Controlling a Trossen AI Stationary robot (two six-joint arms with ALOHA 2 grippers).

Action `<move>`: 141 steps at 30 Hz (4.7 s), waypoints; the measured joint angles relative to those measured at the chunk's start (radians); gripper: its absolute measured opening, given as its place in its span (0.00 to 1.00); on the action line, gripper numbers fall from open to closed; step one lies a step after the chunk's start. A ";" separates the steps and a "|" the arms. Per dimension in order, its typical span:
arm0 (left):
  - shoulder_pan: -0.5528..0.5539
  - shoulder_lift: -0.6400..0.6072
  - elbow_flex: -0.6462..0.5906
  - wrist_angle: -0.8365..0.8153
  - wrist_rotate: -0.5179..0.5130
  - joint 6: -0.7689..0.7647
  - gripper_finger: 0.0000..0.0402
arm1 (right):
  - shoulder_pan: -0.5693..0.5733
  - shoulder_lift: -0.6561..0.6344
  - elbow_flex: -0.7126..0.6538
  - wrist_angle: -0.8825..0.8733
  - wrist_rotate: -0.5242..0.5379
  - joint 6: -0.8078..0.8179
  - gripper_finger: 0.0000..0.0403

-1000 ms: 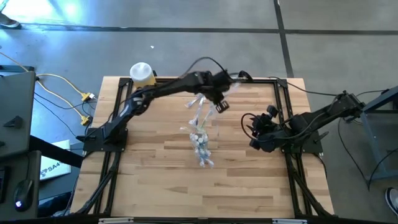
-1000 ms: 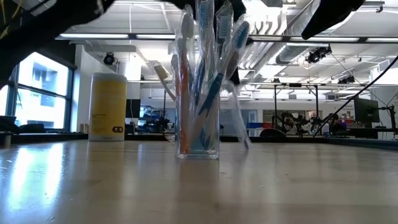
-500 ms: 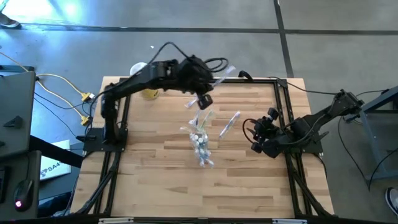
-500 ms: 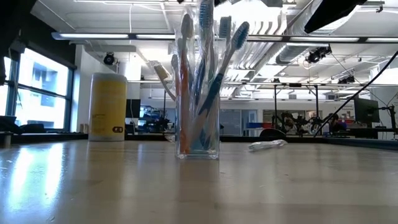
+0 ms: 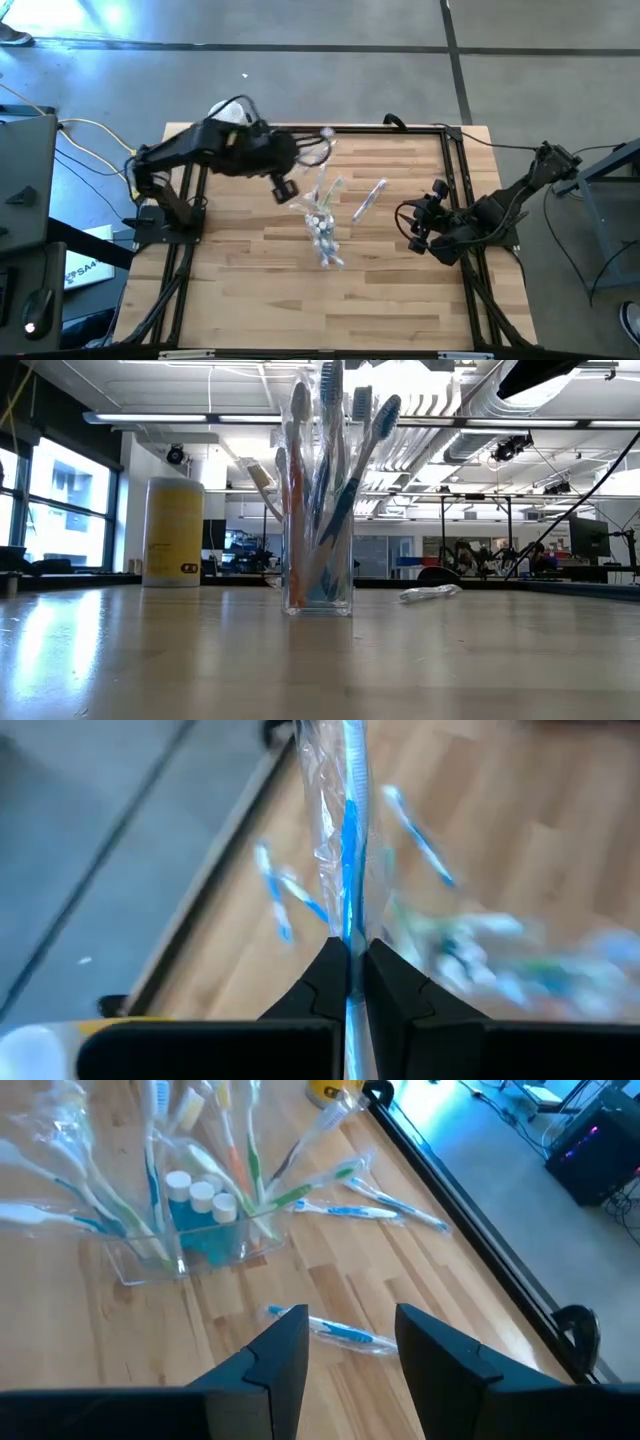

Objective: Pick & Place toothbrushing station
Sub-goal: Put the blue toothbrush into the transparent organizer

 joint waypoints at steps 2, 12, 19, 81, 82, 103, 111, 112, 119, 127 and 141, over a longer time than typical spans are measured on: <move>-0.034 -0.039 -0.044 0.009 0.046 0.016 0.02 | 0.005 0.000 0.000 0.006 0.002 0.007 0.36; -0.177 -0.439 -0.812 0.540 0.053 -0.003 0.02 | 0.047 0.021 0.000 0.021 0.017 0.078 0.36; -0.331 -0.725 -1.469 1.421 0.060 0.142 0.02 | 0.052 0.041 0.000 0.055 0.033 0.075 0.36; -0.184 0.193 -1.913 3.097 0.457 0.370 0.04 | -0.031 0.042 0.000 0.457 0.067 -0.201 0.36; -0.183 0.193 -1.913 3.096 0.457 0.365 0.04 | -0.035 0.042 -0.001 0.456 0.065 -0.201 0.36; -0.183 0.191 -1.909 3.030 0.453 0.284 0.33 | -0.094 0.042 -0.001 0.454 -0.012 -0.222 0.36; -0.183 0.191 -1.909 3.029 0.453 0.303 0.40 | -0.094 0.042 0.000 0.452 -0.012 -0.237 0.36; -0.186 0.191 -1.909 3.029 0.452 0.312 0.40 | -0.094 0.042 -0.001 0.452 -0.012 -0.242 0.36; -0.191 0.173 -1.913 3.021 0.440 0.312 0.35 | -0.094 0.042 -0.001 0.433 -0.026 -0.249 0.36; -0.210 0.173 -1.913 2.998 0.391 0.307 0.31 | -0.095 0.042 0.000 0.430 -0.057 -0.250 0.36; -0.207 0.173 -1.913 3.006 0.419 0.267 0.30 | -0.095 0.042 -0.001 0.407 -0.109 -0.250 0.36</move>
